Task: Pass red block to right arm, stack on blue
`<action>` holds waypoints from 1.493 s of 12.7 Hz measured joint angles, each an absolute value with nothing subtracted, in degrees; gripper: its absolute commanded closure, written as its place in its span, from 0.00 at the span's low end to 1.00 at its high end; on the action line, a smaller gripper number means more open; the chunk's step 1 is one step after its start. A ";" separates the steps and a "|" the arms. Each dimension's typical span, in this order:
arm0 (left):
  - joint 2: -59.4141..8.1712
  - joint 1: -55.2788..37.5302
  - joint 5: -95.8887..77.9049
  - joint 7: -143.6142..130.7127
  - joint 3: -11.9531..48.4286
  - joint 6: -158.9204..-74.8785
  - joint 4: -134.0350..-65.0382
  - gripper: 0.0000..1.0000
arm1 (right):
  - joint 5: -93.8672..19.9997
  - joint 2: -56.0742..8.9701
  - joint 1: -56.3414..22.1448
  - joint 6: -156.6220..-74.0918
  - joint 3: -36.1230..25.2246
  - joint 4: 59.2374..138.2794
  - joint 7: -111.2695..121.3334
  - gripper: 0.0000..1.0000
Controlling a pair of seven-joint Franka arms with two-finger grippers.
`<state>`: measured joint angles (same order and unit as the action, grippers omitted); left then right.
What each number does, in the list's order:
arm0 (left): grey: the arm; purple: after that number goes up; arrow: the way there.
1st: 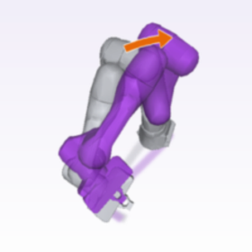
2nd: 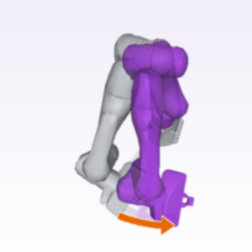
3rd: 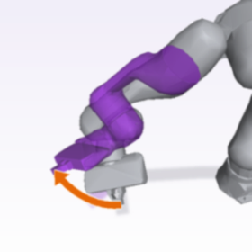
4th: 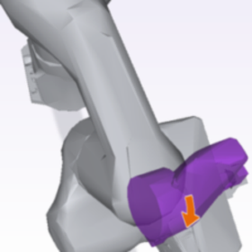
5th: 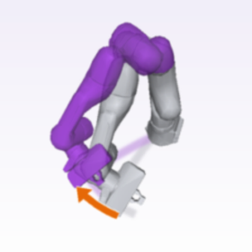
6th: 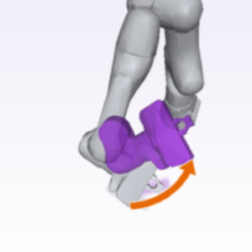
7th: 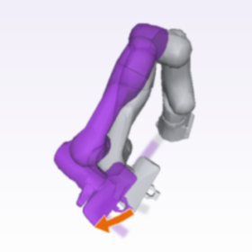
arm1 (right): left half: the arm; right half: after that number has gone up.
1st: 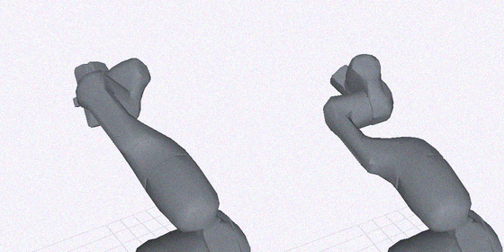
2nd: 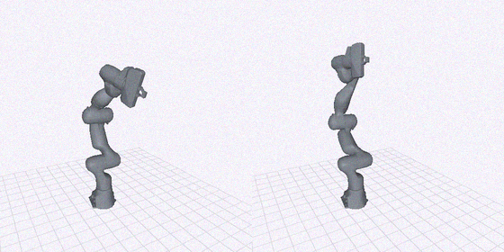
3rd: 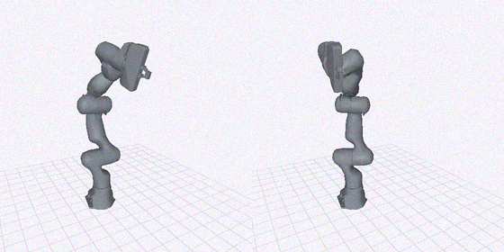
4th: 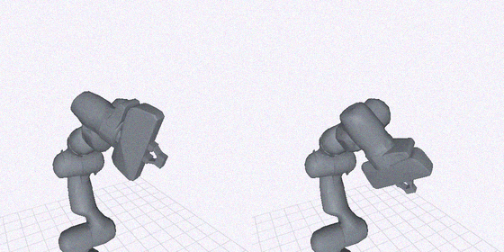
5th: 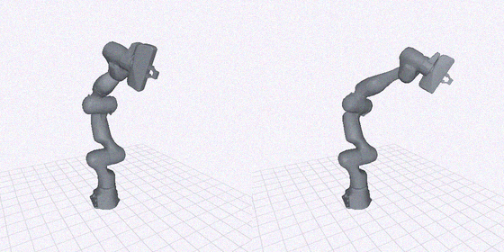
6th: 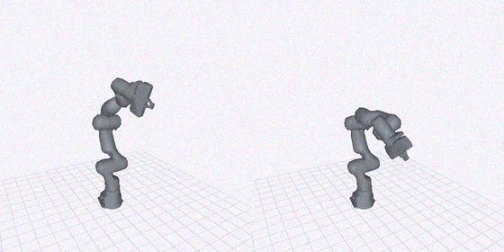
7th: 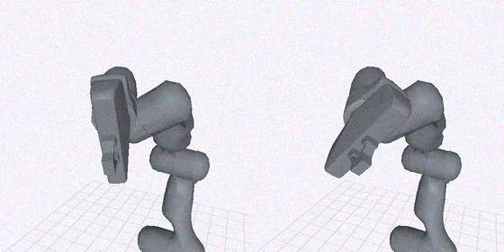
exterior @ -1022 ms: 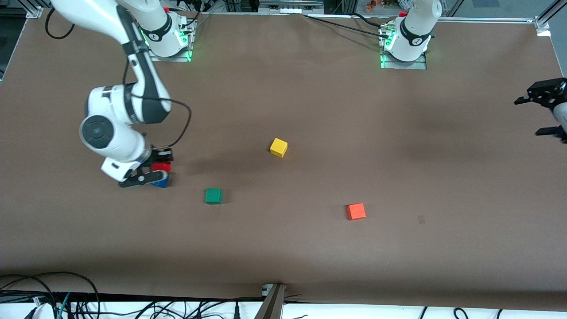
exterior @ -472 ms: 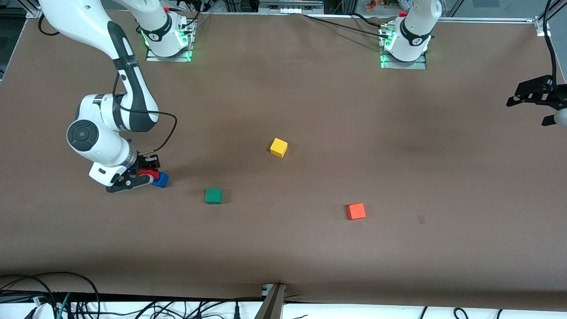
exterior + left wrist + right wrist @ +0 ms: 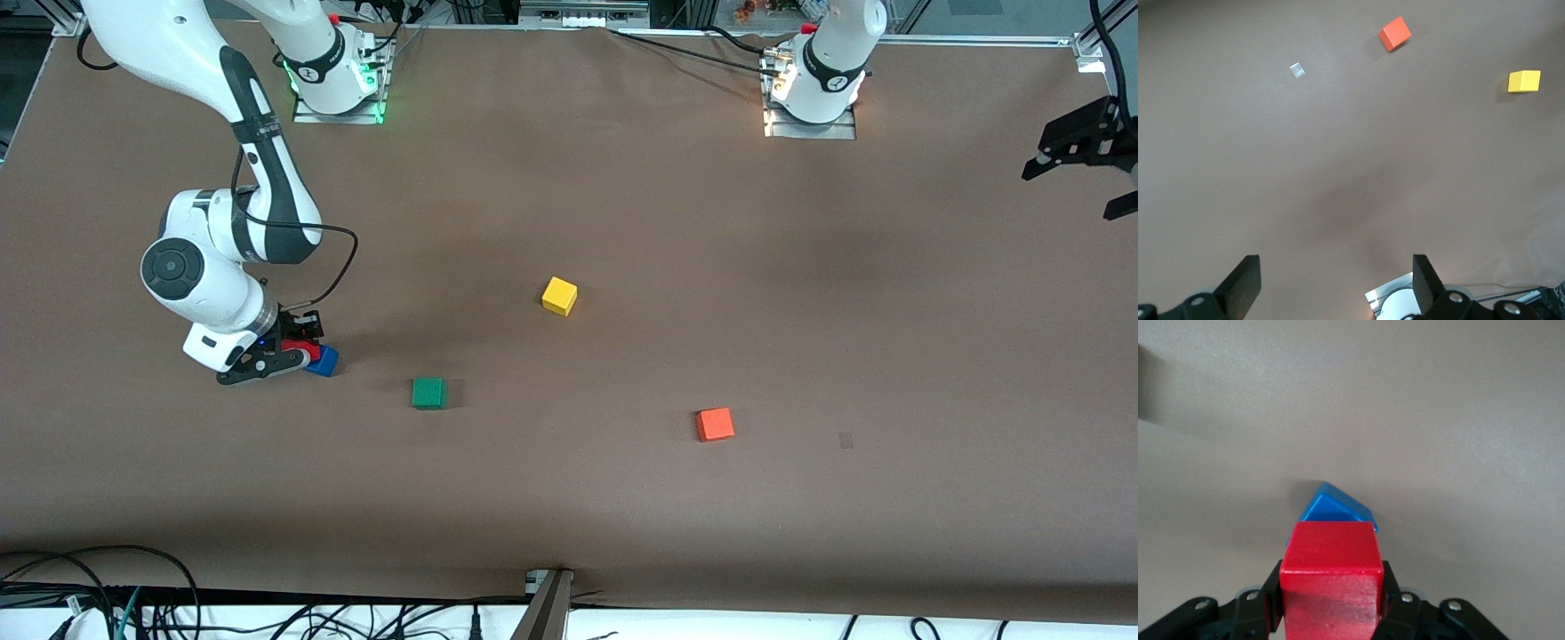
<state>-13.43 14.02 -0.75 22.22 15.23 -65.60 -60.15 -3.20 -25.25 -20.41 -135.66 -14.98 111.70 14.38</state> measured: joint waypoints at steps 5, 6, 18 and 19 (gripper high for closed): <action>-4.94 10.44 -0.63 12.95 15.04 -70.86 -72.81 0.00 | -3.20 -25.78 -20.27 -136.24 -15.02 111.69 14.96 0.82; -3.59 8.82 -0.20 10.82 14.01 -71.74 -75.65 0.00 | -3.21 -25.91 -20.27 -136.34 -15.02 111.65 14.96 0.82; 1.04 1.77 0.58 7.76 5.25 -87.04 -97.71 0.00 | -6.17 -23.09 -20.32 -116.50 -16.14 101.35 13.75 0.00; 1.12 1.77 0.58 7.17 5.21 -87.99 -97.71 0.00 | -6.42 -21.70 -20.29 -110.34 -17.15 98.42 11.96 0.00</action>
<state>1.12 1.77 0.58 7.17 5.21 -87.99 -97.71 -6.42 -21.70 -20.29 -110.34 -17.15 98.42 11.96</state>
